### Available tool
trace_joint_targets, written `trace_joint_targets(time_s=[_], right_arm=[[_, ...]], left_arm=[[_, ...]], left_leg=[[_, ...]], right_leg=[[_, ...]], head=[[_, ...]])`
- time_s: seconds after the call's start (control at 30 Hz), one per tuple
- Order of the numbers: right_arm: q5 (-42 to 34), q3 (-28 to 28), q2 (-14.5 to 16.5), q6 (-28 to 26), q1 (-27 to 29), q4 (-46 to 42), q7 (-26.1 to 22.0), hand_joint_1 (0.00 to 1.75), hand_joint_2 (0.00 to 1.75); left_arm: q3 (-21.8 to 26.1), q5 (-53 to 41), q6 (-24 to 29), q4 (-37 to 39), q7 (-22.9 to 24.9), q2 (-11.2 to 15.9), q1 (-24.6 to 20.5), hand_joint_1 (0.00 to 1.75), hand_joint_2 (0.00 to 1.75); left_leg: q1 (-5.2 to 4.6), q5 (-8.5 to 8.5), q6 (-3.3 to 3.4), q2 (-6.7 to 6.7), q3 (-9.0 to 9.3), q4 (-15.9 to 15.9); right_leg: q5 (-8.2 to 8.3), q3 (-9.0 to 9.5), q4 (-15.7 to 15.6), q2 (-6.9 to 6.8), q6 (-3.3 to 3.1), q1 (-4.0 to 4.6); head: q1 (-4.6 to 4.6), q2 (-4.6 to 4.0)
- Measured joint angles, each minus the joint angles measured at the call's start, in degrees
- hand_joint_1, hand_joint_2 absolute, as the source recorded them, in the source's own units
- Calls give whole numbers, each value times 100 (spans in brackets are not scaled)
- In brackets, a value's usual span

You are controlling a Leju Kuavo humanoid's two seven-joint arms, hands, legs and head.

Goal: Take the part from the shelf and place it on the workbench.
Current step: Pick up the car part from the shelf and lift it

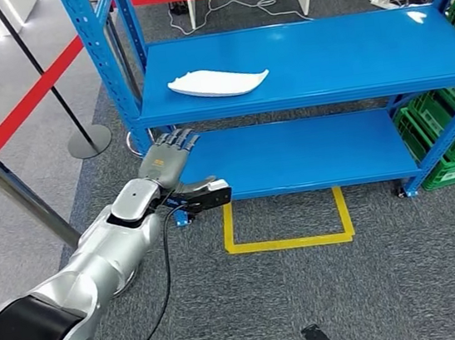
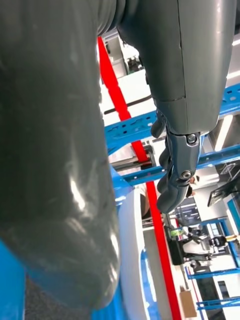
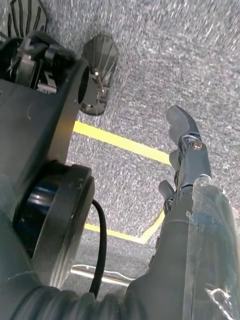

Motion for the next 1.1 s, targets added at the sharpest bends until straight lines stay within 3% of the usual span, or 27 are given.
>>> trace_joint_targets(time_s=[0.03, 0.17, 0.23, 0.3, 0.33, 0.37, 0.4, 0.47, 0.5, 0.57, 0.63, 0.7, 0.8, 0.83, 0.87, 0.9, 0.97, 1.0, 1.03, 1.1], right_arm=[[2, 0, -1, 1, 0, 0, 0, 0, 175], [9, 0, -3, 1, 2, 0, -4, 0, 175], [16, 0, -3, 1, 0, 0, -7, 0, 175], [24, -1, -3, 1, 9, 0, -7, 0, 175], [26, -2, -4, 1, 17, 0, -7, 0, 175], [28, -3, -5, 1, 23, 0, -7, 0, 175], [28, -4, -7, 1, 27, 0, -7, 0, 175], [30, -4, -9, 1, 29, 1, -7, 0, 175], [30, -4, -10, 1, 29, 1, -7, 0, 175], [30, -4, -10, 0, 24, 2, -5, 0, 175], [30, -5, -11, -2, 28, 2, -4, 0, 175], [30, -5, -12, -3, 30, 1, -5, 0, 175], [31, -5, -13, -5, 25, 1, -7, 0, 175], [33, -6, -13, -6, 28, 1, -7, 0, 175], [36, -7, -14, -7, 31, 1, -7, 0, 175], [39, -8, -14, -8, 33, 1, -7, 0, 175], [43, -9, -14, -8, 32, 2, -7, 0, 175], [44, -9, -14, -8, 29, 2, -7, 0, 175], [45, -9, -14, -8, 26, 2, -7, 0, 175], [48, -9, -15, -8, 20, 1, -7, 0, 175]], left_arm=[[-1, 3, -1, 0, -2, 1, -2, 0, 0], [-2, 15, -1, -2, -5, 8, 3, 0, 0], [-4, 21, -1, -2, -5, 8, 2, 0, 0], [-6, 23, -1, -1, -6, 8, 18, 0, 0], [-7, 23, -1, -1, -7, 8, 31, 0, 0], [-7, 24, -1, 0, -7, 8, 41, 0, 0], [-7, 24, -1, -1, -7, 6, 48, 0, 0], [-8, 25, -1, -1, -7, 1, 48, 0, 0], [-8, 25, -1, -1, -8, -2, 43, 0, 0], [-9, 26, -2, 0, -8, 0, 35, 0, 0], [-9, 26, -3, -2, -8, -2, 28, 0, 0], [-10, 26, -3, -4, -8, -7, 14, 0, 0], [-11, 33, -11, -3, -9, -3, 20, 0, 0], [-11, 37, -15, -3, -11, 2, 32, 0, 0], [-11, 40, -18, -2, -13, 7, 41, 0, 0], [-11, 43, -19, -2, -14, 10, 45, 0, 0], [-11, 51, -19, -2, -14, 12, 37, 0, 0], [-11, 55, -19, -2, -14, 10, 28, 0, 0], [-12, 57, -20, -2, -14, 8, 20, 0, 0], [-13, 58, -21, -2, -14, 7, 10, 0, 0]], left_leg=[[-7, 6, 30, 6, 67, -156], [-10, -92, 212, -11, 129, -230], [-6, -126, 281, -15, 181, -240], [-24, -171, 316, -21, 219, -238], [-32, -196, 321, -27, 244, -237], [-38, -225, 318, -35, 280, -235], [-40, -259, 309, -43, 328, -235], [-51, -338, 275, -51, 434, -233], [-61, -370, 251, -57, 464, -226], [-75, -398, 194, -63, 478, -228], [-63, -423, 131, -59, 485, -234], [-54, -556, 59, -44, 394, -8], [-39, -950, -7, -34, -210, 1057], [-36, -981, -13, -33, -398, 1321], [-35, -903, -11, -33, -500, 1401], [-34, -711, -2, -33, -487, 1255], [-37, -208, 31, -24, -219, 529], [-42, -64, 55, -20, -61, 155], [-48, -6, 82, -17, 46, -92], [-64, -68, 146, -23, 117, -247]], right_leg=[[-19, 2, -3, 2, 32, 10], [-121, -9, 55, -19, 147, 3], [-375, -286, 608, -23, 163, 8], [-638, -750, 1399, -22, 160, 14], [-645, -919, 1622, -22, 156, 16], [-527, -984, 1623, -22, 146, 18], [-303, -929, 1391, -22, 133, 20], [182, -611, 615, -22, 106, 27], [294, -458, 292, -24, 96, 32], [280, -324, 45, -14, 73, 49], [249, -305, 17, -3, 20, 44], [217, -257, 3, -4, -44, 24], [158, -191, -3, -12, -107, 15], [139, -170, -3, -11, -112, 15], [118, -145, -3, -8, -113, 15], [95, -112, -3, -4, -108, 15], [39, -38, -2, 4, -80, 18], [9, -18, 5, 10, -55, 28], [-13, -9, 3, 13, -26, 37], [-41, -2, -23, 13, 36, 48]], head=[[-2, 0], [24, 0], [53, 0], [65, 0], [65, 0], [64, 0], [65, 0], [67, -1], [69, -1], [59, -1], [47, 0], [29, -1], [8, -1], [8, 0], [9, 0], [8, 0], [9, 0], [7, 0], [13, 0], [19, 0]])
